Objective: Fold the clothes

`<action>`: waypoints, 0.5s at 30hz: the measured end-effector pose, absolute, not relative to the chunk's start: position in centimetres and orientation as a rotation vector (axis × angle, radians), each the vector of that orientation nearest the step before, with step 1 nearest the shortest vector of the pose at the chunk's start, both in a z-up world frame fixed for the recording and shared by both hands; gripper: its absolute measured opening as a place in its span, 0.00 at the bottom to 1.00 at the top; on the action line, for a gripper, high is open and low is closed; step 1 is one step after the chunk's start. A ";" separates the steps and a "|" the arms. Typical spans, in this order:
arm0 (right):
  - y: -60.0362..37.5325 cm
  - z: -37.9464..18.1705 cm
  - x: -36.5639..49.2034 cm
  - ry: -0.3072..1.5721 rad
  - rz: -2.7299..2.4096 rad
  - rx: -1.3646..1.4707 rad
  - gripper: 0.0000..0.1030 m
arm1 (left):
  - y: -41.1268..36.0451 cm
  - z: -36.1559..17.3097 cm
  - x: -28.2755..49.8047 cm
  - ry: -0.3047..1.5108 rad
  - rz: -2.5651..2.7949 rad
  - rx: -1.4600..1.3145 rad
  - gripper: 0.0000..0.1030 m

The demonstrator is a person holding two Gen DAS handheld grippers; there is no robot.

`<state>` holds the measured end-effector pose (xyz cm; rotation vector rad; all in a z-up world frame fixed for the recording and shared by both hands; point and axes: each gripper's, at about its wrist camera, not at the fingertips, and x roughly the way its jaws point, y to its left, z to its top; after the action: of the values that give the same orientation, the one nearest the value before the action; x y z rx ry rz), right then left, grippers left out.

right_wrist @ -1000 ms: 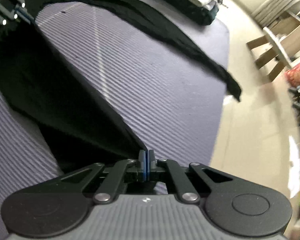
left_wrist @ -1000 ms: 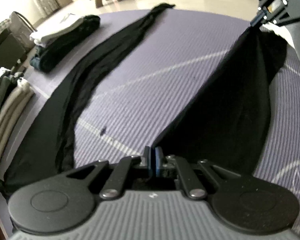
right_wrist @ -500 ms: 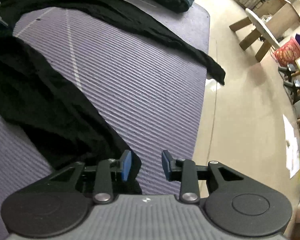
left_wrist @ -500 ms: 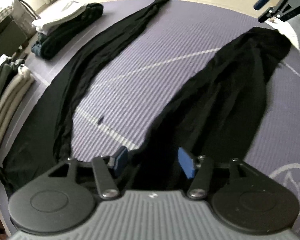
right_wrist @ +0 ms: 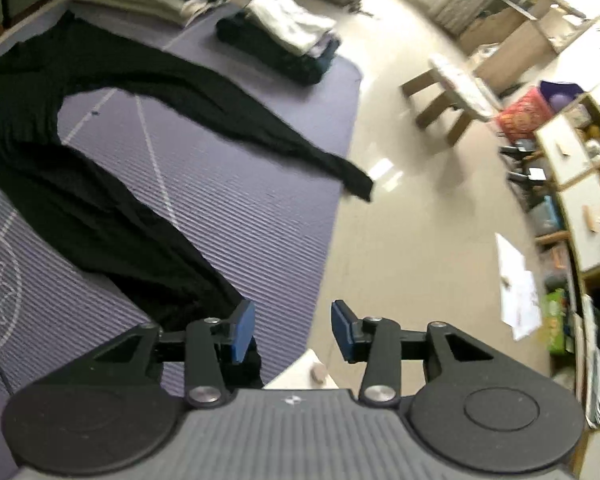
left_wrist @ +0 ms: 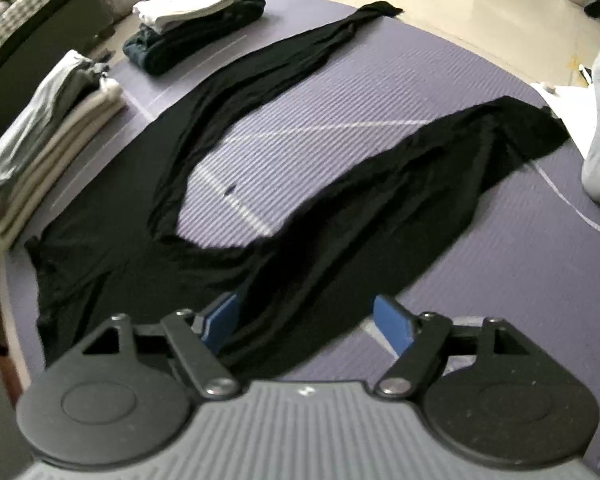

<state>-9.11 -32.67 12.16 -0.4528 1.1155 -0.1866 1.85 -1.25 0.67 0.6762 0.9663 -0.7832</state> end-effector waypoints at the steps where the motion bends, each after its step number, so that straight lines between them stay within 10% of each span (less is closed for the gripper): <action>1: -32.8 12.4 -9.5 1.133 -0.176 -0.451 0.42 | -0.8 1.2 1.1 0.948 -0.790 0.681 0.80; 10: -36.1 9.6 -8.0 1.246 -0.211 -0.366 0.48 | -0.2 0.4 0.9 1.083 -0.771 0.564 0.80; 15: -37.0 6.4 -6.7 1.316 -0.136 -0.310 0.35 | -1.8 0.6 0.8 1.010 -0.834 0.592 0.77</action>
<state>-6.68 -37.00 6.35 -0.3096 1.3161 -0.1356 0.85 -1.85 0.59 0.5920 1.0096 -0.8342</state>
